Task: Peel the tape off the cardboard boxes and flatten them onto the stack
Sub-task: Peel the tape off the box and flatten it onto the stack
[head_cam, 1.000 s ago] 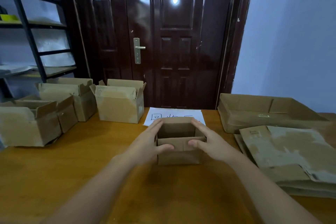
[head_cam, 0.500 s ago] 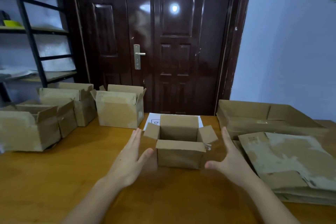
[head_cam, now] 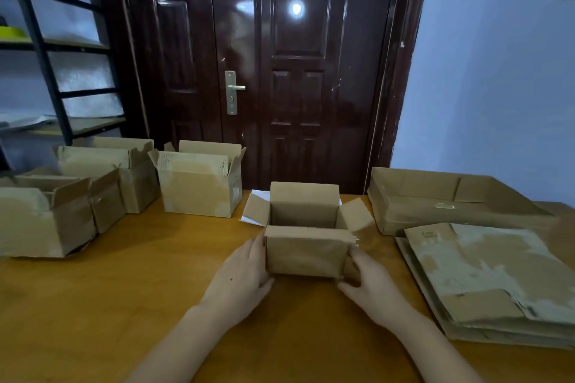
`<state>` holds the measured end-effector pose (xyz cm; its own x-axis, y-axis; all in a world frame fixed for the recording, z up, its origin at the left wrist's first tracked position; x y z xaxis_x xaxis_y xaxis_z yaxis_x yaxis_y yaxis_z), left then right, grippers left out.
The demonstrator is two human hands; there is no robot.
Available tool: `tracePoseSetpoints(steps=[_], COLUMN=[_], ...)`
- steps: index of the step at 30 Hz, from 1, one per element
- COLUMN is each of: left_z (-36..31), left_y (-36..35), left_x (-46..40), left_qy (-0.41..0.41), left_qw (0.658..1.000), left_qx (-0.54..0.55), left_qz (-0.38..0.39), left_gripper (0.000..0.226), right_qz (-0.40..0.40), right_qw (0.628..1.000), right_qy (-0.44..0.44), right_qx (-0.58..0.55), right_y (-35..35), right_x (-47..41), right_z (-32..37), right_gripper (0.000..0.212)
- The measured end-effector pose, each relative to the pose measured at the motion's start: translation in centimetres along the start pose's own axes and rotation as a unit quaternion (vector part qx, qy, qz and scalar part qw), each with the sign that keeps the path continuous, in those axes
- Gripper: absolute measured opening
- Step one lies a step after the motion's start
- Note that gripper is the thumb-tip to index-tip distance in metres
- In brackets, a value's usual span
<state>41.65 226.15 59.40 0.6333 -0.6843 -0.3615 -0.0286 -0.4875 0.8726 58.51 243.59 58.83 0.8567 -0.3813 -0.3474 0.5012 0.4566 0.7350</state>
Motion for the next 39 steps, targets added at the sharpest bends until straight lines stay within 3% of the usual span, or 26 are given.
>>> tracePoseSetpoints(steps=[4, 9, 16, 20, 26, 32, 35, 39], left_z=[-0.5, -0.9, -2.8, -2.7, -2.6, -1.4, -0.8, -2.6], left_y=[1.4, 2.4, 3.6, 5.1, 4.8, 2.0, 1.1, 2.1], left_x=[-0.1, 0.2, 0.4, 0.3, 0.1, 0.1, 0.2, 0.9], left_qy=[-0.009, 0.01, 0.023, 0.023, 0.013, 0.034, 0.046, -0.04], left_qw=[0.999, 0.992, 0.957, 0.959, 0.978, 0.973, 0.972, 0.979], left_qx=[0.049, 0.126, 0.289, 0.28, 0.209, 0.219, 0.213, 0.193], left_qz=[-0.021, 0.002, 0.015, -0.031, -0.023, 0.06, 0.088, 0.055], left_gripper=[0.078, 0.072, 0.104, 0.105, 0.106, 0.103, 0.106, 0.077], right_qz=[-0.07, -0.095, -0.14, -0.12, -0.148, -0.081, -0.037, -0.021], right_qw=[0.996, 0.989, 0.982, 0.985, 0.982, 0.982, 0.972, 0.971], right_qy=[0.022, 0.034, 0.025, 0.026, -0.009, -0.094, -0.13, -0.127], right_qx=[-0.043, -0.109, -0.128, -0.124, -0.118, -0.143, -0.191, -0.2], right_y=[2.2, 3.5, 4.0, 4.4, 5.3, 2.4, 0.3, -0.1], right_x=[-0.3, -0.1, -0.3, -0.3, 0.0, 0.2, 0.6, 0.6], right_z=[1.2, 2.1, 3.7, 4.5, 4.4, 1.4, -0.5, -1.3], right_gripper=[0.072, 0.058, 0.075, 0.091, 0.084, 0.045, 0.058, 0.066])
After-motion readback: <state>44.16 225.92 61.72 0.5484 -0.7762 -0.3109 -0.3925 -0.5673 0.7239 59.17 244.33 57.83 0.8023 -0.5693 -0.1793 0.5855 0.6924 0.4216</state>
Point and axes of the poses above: each hand's wrist, its own x-axis away from the middle knuckle, its own y-axis out of the back of the hand, z = x × y, the point moved 10 cm from there along -x, towards the middle knuckle, and after that the axes turned 9 degrees about y, right-handed, at the moved point
